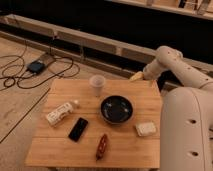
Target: Place the eraser on the white sponge
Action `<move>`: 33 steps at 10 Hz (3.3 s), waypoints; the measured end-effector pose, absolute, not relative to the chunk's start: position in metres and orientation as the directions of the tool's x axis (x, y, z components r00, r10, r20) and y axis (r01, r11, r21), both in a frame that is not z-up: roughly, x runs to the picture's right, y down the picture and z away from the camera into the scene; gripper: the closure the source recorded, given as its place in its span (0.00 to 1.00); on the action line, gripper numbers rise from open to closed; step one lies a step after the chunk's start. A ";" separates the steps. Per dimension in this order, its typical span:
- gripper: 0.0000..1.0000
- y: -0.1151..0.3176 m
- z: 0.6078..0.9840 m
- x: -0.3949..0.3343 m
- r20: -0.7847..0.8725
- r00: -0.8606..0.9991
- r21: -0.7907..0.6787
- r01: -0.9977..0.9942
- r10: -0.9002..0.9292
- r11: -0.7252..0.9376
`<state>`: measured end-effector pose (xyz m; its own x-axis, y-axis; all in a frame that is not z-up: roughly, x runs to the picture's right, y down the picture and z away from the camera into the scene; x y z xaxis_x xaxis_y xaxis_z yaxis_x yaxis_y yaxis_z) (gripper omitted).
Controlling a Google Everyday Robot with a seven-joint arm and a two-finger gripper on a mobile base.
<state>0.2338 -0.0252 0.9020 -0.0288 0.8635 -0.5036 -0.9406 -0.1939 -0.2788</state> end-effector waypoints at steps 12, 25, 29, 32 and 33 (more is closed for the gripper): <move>0.20 -0.025 0.902 0.234 -0.504 -0.029 -0.279 -0.941 0.863 -0.194; 0.20 -0.025 0.902 0.234 -0.504 -0.028 -0.279 -0.941 0.863 -0.194; 0.20 -0.030 0.885 0.235 -0.469 0.001 -0.214 -0.970 0.883 -0.113; 0.20 -0.009 0.853 0.214 -0.425 0.064 -0.162 -0.987 0.903 -0.007; 0.20 0.013 0.834 0.194 -0.414 0.086 -0.154 -0.988 0.906 0.024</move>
<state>0.1939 0.0131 0.8342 0.0863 0.9061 -0.4141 -0.9877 0.0235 -0.1544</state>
